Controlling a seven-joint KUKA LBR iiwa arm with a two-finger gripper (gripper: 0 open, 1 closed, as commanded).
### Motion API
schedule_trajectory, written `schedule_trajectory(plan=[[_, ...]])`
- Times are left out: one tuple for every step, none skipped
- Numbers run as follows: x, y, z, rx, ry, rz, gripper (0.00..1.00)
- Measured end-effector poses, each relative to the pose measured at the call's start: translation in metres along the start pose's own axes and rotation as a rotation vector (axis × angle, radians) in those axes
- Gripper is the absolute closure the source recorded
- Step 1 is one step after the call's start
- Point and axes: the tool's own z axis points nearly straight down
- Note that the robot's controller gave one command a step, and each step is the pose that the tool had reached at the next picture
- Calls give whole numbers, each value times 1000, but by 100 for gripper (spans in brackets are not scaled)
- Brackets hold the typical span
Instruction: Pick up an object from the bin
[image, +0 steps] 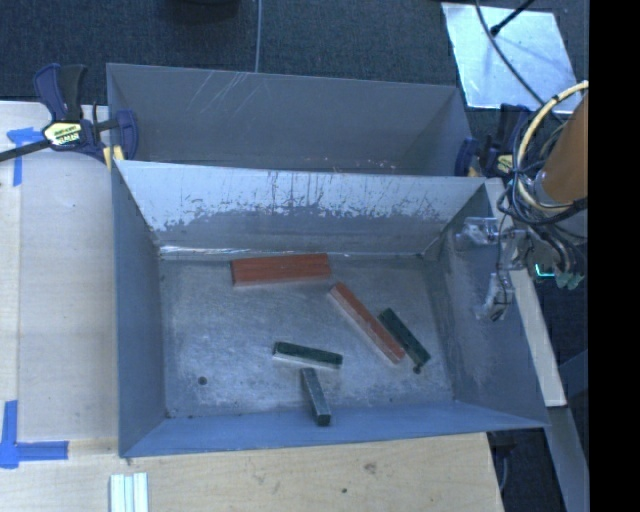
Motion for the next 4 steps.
schedule_trajectory(plan=[[-1, 1, -4, 1, -6, -4, 100], [-1, 1, -4, 1, -6, -5, 0], [-4, 72, 128, -3, 0, 88, 0], [-23, 32, 40, 5, -18, 52, 0]])
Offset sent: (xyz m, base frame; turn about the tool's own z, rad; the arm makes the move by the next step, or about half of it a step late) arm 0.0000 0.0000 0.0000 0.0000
